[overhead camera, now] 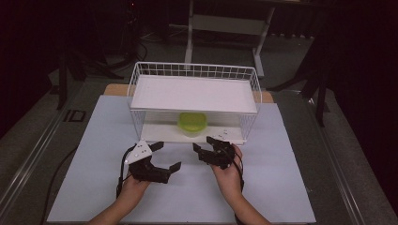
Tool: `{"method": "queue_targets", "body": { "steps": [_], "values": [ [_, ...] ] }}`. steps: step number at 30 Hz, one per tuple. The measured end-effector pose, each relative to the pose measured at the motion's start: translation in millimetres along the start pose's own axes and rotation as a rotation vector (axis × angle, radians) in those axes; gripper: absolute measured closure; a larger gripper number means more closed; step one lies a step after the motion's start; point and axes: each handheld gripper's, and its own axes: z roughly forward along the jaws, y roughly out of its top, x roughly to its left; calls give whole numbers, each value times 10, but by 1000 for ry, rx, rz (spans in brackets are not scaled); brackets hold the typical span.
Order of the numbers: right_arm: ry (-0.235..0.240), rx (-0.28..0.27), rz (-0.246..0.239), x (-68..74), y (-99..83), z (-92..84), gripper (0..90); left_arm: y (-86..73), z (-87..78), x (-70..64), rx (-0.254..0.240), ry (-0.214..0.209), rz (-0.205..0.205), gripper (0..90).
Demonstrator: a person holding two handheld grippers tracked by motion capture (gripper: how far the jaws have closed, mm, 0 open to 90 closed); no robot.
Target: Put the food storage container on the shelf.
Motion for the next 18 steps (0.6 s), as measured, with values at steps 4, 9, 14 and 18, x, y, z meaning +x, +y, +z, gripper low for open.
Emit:
{"method": "queue_targets", "body": {
  "steps": [4, 9, 14, 18],
  "values": [
    [5, -24, -6, -42, 7, -98, 220, 11, -51, 12, -3, 7, 4, 7],
    [17, -28, -21, -58, -15, -167, 156, 12, -94, 6, 1, -3, 2, 7],
    [38, -27, -40, -69, -140, -335, 138, -36, -175, 13, 21, -17, 2, 8],
    [41, -16, -40, -102, -184, -433, 141, -64, -236, 43, 32, -15, 3, 8]
  ]
}}
